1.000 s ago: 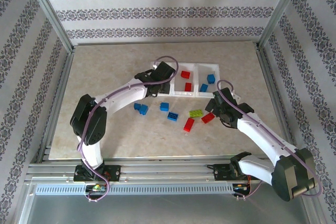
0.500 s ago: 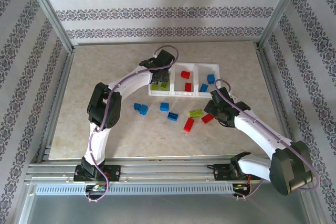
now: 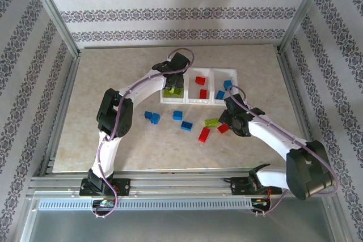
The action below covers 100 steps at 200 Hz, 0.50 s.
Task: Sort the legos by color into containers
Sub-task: Place the lego in the container.
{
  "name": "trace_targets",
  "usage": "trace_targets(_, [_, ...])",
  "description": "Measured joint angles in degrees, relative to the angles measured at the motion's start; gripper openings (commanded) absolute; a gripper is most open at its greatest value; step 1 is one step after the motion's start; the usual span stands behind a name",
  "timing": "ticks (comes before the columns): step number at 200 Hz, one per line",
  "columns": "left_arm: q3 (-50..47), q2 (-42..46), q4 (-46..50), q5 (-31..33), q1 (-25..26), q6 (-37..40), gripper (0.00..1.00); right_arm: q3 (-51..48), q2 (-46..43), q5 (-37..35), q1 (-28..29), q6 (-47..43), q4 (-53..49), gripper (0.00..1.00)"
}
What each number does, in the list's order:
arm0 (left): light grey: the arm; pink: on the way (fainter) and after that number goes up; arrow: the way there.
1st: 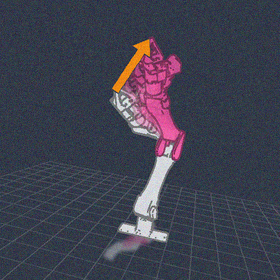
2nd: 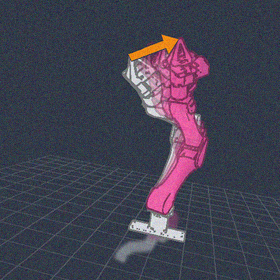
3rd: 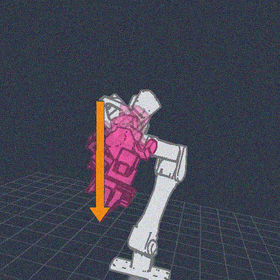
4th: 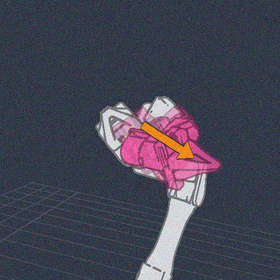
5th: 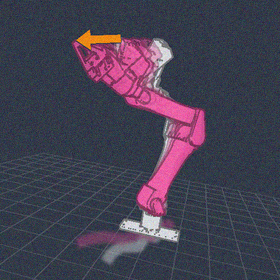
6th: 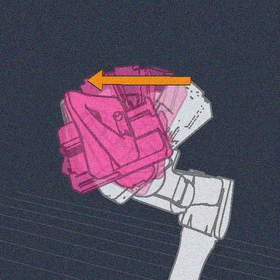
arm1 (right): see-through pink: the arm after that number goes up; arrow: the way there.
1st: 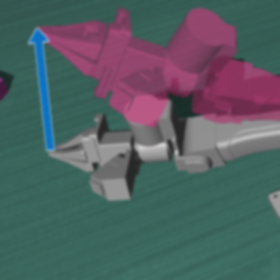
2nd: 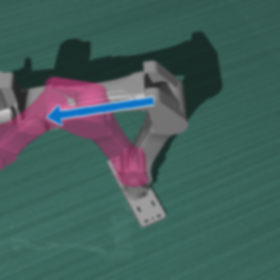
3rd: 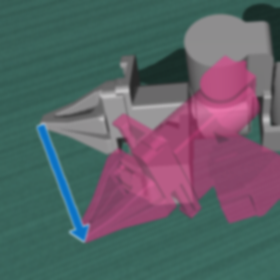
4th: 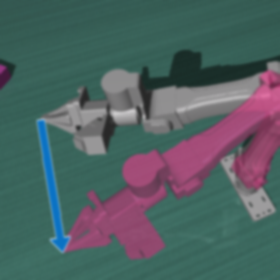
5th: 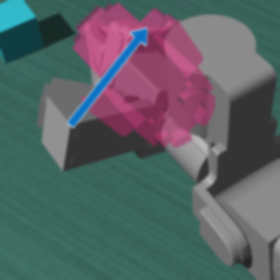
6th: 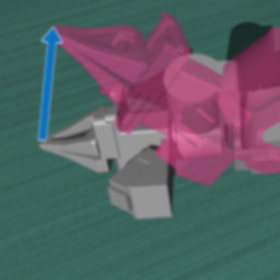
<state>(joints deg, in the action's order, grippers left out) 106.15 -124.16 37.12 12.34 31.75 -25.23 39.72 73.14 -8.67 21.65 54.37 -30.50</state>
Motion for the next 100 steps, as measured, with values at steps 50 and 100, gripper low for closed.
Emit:
trace_targets(50, [-0.04,0.13,0.02,-0.07,0.00,-0.02,0.59,0.00,1.86,0.63,0.00,0.00,0.17,0.73])
trace_targets(100, [-6.78,9.53,-0.20,-0.48,0.00,-0.48,0.82,0.00,2.84,0.85,0.00,0.22,0.28,0.70])
